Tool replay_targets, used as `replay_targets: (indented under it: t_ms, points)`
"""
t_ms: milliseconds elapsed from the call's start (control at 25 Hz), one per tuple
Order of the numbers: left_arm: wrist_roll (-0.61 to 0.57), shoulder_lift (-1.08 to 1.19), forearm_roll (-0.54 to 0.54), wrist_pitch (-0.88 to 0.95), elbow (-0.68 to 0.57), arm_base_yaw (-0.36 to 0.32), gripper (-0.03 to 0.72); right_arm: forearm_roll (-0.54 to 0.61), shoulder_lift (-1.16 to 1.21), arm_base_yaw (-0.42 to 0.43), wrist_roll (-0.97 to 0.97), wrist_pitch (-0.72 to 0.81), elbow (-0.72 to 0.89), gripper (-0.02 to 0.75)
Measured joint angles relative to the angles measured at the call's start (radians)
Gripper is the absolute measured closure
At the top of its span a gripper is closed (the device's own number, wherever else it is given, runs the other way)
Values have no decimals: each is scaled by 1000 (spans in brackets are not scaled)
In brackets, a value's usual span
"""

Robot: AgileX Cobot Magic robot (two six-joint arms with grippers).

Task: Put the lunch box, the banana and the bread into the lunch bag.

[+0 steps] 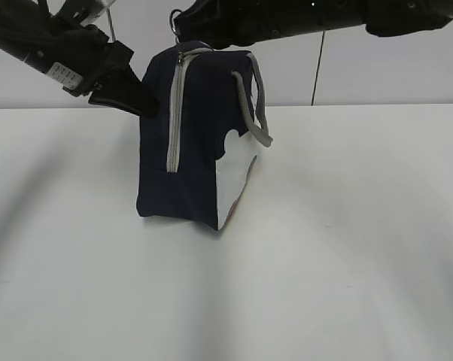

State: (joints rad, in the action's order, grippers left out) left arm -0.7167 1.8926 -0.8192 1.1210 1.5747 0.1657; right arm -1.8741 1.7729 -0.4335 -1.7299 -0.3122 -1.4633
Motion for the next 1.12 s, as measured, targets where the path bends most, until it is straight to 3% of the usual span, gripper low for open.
replay_targets:
  t_ms: [400,1120]
  points:
    - [0,0,4,28,0,1,683,2,9,88,-53,-59,-19,754]
    - [25,1,-13,53,0,2,685,-4,233,178,-138,-277,-307,754]
